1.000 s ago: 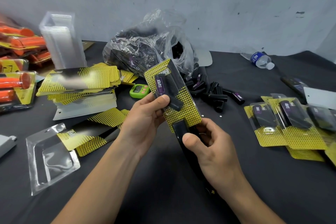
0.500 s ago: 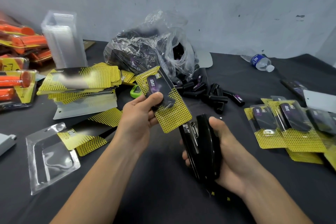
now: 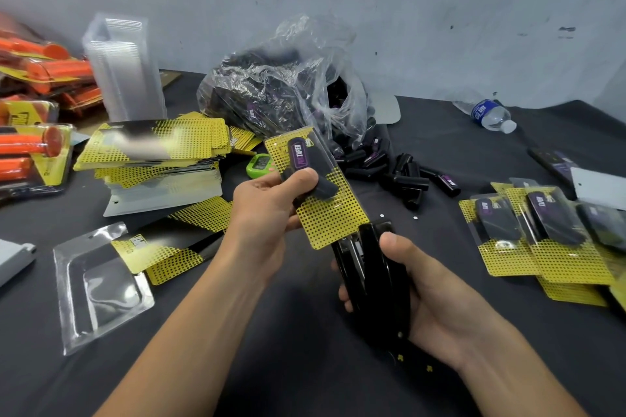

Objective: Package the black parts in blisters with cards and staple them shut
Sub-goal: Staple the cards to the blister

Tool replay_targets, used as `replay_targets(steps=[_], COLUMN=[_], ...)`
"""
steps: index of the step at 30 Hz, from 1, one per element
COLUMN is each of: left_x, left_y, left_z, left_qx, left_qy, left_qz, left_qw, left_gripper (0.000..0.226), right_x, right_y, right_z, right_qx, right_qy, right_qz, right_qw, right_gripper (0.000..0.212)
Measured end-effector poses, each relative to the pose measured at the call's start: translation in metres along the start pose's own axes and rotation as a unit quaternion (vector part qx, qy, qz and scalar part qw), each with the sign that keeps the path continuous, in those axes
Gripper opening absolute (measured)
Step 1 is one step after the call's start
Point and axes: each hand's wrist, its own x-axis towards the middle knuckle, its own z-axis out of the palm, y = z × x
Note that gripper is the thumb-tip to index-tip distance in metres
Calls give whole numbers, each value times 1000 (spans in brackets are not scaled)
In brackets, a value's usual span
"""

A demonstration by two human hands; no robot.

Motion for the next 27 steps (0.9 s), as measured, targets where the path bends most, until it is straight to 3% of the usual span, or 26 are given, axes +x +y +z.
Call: replay_targets(steps=[4,15,20,27], left_x=[-1,-4,-4,-4], left_y=[0,2,4,2], left_z=[1,1,2,2], left_qx=[15,8,-21,16], left_qy=[5,-10,-5,12], left_qz=[17,8,-28,-16], left_qw=[1000,1000,999,1000], left_gripper=[2,4,24,7], right_x=[0,-1,-2,-3], right_y=[0,0,0,-2], right_z=[-1,2,2,3], right_qx=[5,-42,-58,-57], right_qy=[-17,-10,-7,-28], right_qz=[-3,1,-1,-11], right_qw=[1000,999,998,998], right_gripper=[85,88,90,89])
